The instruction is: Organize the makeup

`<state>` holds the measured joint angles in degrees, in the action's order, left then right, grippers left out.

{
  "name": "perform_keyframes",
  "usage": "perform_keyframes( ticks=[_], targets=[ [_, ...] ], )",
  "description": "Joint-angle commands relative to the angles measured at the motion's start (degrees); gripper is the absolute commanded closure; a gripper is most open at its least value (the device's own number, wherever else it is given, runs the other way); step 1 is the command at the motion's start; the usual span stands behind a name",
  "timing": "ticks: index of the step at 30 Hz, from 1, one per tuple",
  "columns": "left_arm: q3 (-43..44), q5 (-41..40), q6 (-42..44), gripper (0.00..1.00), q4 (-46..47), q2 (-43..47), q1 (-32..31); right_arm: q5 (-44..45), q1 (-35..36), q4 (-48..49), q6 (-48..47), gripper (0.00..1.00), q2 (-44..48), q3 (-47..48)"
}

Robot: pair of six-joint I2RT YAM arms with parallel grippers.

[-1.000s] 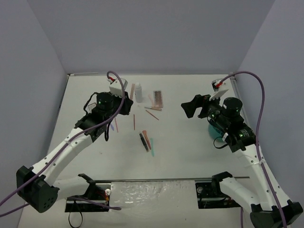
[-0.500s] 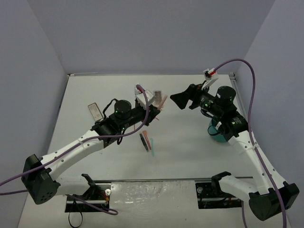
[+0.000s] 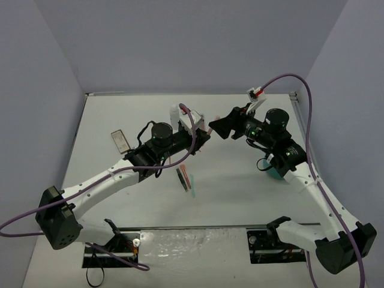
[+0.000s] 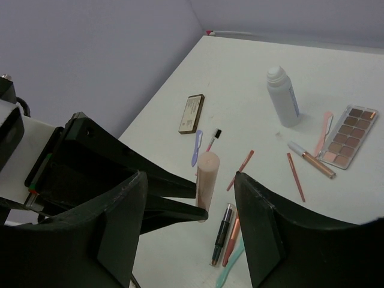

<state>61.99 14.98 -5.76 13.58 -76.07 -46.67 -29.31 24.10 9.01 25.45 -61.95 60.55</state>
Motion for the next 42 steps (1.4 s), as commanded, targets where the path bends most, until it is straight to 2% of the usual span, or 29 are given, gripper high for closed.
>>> perform_keyframes(
  ticks=[1, 5, 9, 12, 14, 15, 19, 21, 25, 28, 35, 37, 42],
  targets=[
    [4.4, 2.4, -0.1, 1.00, 6.9, 0.2, -1.0, 1.8, 0.8, 5.1, -1.1, 0.45, -0.6, 0.7],
    [4.6, 2.6, -0.5, 1.00, 6.8, -0.4, -1.2, 2.8, 1.1, 5.0, -1.6, 0.51, -1.1, 0.0],
    [4.6, 2.7, -0.6, 1.00, 6.7, -0.9, -1.5, 4.4, 1.3, 5.2, -2.0, 0.71, -0.7, -0.7],
    [4.7, 2.0, -0.8, 1.00, 6.4, -1.4, -1.6, 5.8, 1.3, 5.1, -2.4, 0.92, 0.0, -1.1],
    [4.7, 1.6, -1.1, 0.98, 6.2, -1.7, -1.6, 6.8, 1.3, 4.6, -3.0, 1.00, 0.7, -1.3],
    [4.7, 1.5, -1.3, 0.96, 6.2, -1.7, -1.6, 6.9, 1.3, 4.3, -3.3, 1.00, 0.9, -1.3],
    [5.3, 0.1, -2.6, 0.54, 5.0, -2.4, -1.6, 11.4, 1.3, 1.7, -5.4, 1.00, 2.6, -1.6],
    [5.6, -1.2, -3.2, 0.37, 3.6, -2.5, -1.6, 14.5, 1.3, -0.4, -7.2, 1.00, 3.5, -1.9],
    [7.6, -8.4, -4.9, 0.10, -4.3, -2.8, -1.5, 28.3, 1.3, -4.1, -9.9, 1.00, 7.0, -3.4],
    [8.9, -15.2, -7.0, 0.04, -11.5, -2.5, -1.3, 41.1, 1.2, -6.6, -11.0, 1.00, 8.8, -5.6],
    [9.6, -26.5, -12.0, 0.03, -30.2, 1.5, 1.4, 64.2, 0.8, -8.8, -10.3, 1.00, 9.5, -10.5],
    [9.2, -26.8, -14.3, 0.03, -33.6, 3.2, 3.4, 67.5, 0.4, -8.8, -10.3, 1.00, 9.5, -12.0],
    [7.7, -21.0, -17.6, 0.03, -40.1, 8.5, 11.3, 71.1, -3.4, -6.7, -10.6, 1.00, 9.2, -15.1]
  ],
)
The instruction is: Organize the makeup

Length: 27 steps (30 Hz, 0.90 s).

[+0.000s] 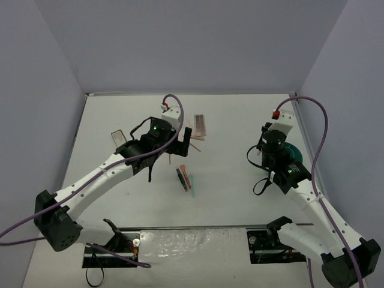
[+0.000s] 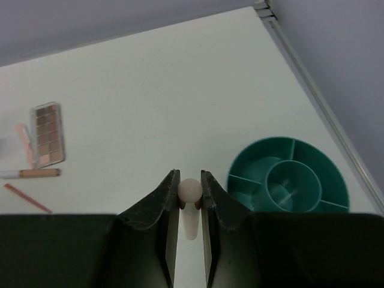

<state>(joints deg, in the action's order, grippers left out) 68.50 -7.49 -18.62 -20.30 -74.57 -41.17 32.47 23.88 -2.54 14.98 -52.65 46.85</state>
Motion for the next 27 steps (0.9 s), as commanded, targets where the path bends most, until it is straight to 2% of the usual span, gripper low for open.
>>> perform_keyframes(
  ticks=[1, 7, 18, 27],
  targets=[
    [1.2, 2.2, -4.8, 0.03, -7.1, 7.9, 7.3, 8.3, -4.8, 5.6, 0.3, 1.00, 0.0, -2.1],
    [1.8, 1.8, -2.2, 0.03, -9.9, 11.4, 10.2, 5.4, -10.7, 11.5, 1.4, 1.00, 0.0, -6.5],
    [-2.0, 2.2, -2.2, 0.03, -8.6, 11.5, 11.5, 3.4, -11.1, 23.5, -1.0, 1.00, -2.2, -12.3],
    [-3.6, 3.2, -2.6, 0.03, -7.6, 12.0, 11.5, 3.1, -11.4, 27.7, -1.6, 0.98, -8.8, -14.6]
  ],
)
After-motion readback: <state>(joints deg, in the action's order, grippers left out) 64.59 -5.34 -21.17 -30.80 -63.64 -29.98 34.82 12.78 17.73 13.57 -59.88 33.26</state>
